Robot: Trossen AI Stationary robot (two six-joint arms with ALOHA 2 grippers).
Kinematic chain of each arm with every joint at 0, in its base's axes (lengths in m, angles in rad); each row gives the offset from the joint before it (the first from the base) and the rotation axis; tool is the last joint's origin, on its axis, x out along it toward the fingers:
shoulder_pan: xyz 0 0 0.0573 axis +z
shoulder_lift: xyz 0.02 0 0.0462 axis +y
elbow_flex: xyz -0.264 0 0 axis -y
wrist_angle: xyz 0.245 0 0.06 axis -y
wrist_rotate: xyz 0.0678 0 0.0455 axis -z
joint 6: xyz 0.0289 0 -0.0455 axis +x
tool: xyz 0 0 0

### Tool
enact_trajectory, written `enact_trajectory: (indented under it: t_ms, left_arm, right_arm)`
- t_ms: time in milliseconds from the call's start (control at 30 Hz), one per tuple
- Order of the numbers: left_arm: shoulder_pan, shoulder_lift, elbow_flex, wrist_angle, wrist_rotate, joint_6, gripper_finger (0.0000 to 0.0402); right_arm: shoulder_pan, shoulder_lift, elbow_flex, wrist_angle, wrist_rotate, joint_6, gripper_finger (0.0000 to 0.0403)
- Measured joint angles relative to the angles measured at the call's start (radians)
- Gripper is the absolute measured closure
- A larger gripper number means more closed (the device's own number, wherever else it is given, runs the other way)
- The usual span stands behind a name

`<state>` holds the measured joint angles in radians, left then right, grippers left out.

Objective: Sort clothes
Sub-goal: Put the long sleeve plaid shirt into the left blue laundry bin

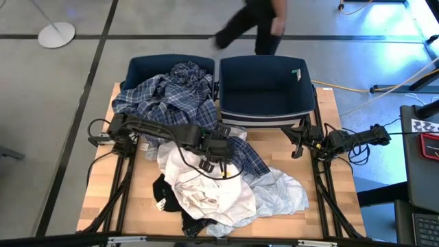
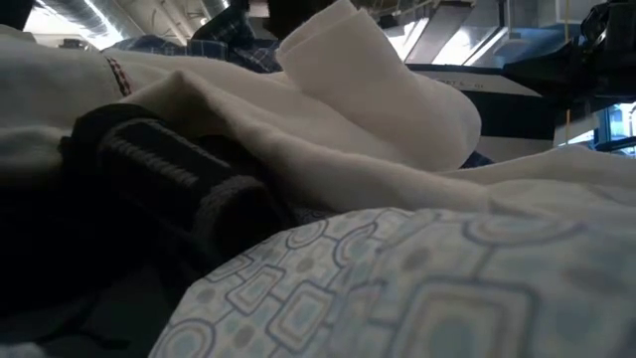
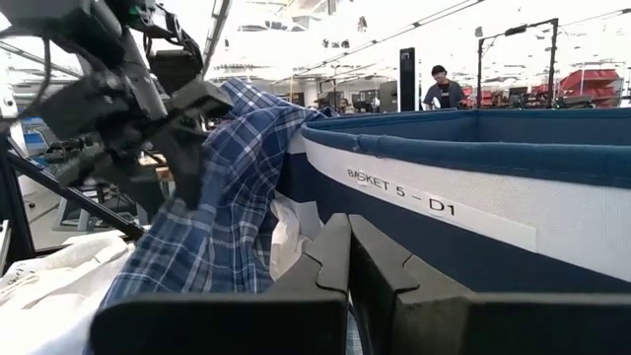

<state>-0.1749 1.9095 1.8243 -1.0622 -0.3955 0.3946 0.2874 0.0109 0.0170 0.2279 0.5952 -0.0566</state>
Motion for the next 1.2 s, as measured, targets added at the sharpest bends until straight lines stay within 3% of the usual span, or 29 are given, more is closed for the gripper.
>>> enact_trajectory:
  t_ms: [167,333,467,733,1200]
  left_arm:
    - [0.021,0.000,-0.044,0.018,-0.012,0.002,0.0269]
    - [0.028,-0.002,-0.051,0.032,-0.028,-0.003,0.0342]
    - [0.020,-0.004,-0.038,-0.003,-0.135,-0.005,0.0395]
    - [0.005,-0.061,0.072,-0.183,-0.327,-0.097,0.0398]
    - [0.113,-0.503,0.076,-0.290,-0.598,-0.258,0.0401]
  right_arm:
    - [0.000,0.000,0.000,0.000,0.000,0.000,0.0397]
    - [0.000,0.000,0.000,0.000,0.000,0.000,0.0397]
    - [0.000,0.000,0.000,0.000,0.000,0.000,0.0397]
    - [0.000,0.000,0.000,-0.016,0.000,0.005,0.0397]
    - [0.000,0.000,0.000,-0.012,0.012,0.026,0.0397]
